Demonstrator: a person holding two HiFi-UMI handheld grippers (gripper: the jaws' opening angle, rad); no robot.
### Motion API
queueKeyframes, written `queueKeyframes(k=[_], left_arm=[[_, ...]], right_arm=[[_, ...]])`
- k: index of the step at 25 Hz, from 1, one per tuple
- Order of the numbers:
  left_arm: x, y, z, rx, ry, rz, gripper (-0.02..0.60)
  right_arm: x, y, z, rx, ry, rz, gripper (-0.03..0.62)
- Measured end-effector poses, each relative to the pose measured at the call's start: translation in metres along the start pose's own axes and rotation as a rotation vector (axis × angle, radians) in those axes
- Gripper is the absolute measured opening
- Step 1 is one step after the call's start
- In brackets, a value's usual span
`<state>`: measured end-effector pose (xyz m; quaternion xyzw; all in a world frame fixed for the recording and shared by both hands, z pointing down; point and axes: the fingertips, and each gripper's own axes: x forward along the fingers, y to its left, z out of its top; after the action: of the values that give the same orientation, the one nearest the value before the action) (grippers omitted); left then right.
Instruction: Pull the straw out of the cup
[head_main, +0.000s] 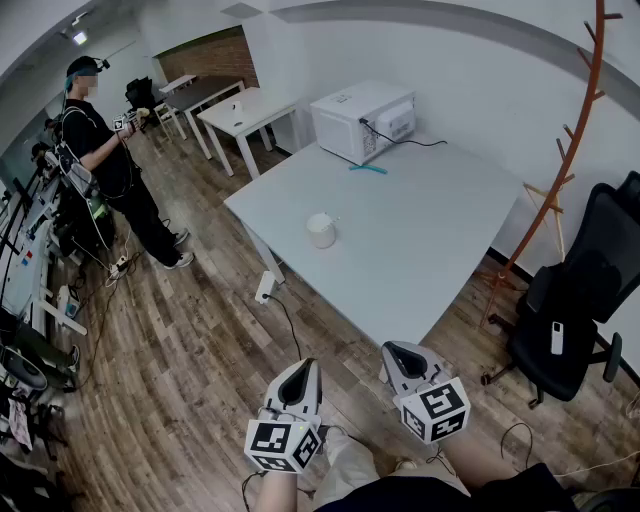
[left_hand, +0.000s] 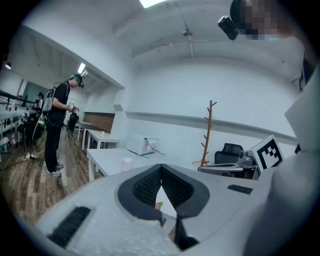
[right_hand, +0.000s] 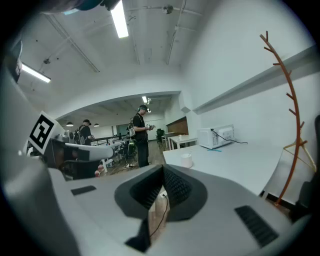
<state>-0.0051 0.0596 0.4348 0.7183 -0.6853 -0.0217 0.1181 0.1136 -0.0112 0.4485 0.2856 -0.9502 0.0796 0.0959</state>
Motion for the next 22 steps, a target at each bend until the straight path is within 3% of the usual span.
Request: queueKeyframes(k=[10, 22], left_arm=[[-0.082, -0.117, -0.045, -0.078, 0.001, 0.067, 0.018], [-0.097, -0.167, -0.041, -0.052, 0.000, 0.089, 0.018]], right_arm=[[-0.136, 0.043, -0.046, -0.005, 0.021, 0.093, 0.029], [-0.189, 0.038, -0.033, 0.000, -0.041, 0.126, 0.029]])
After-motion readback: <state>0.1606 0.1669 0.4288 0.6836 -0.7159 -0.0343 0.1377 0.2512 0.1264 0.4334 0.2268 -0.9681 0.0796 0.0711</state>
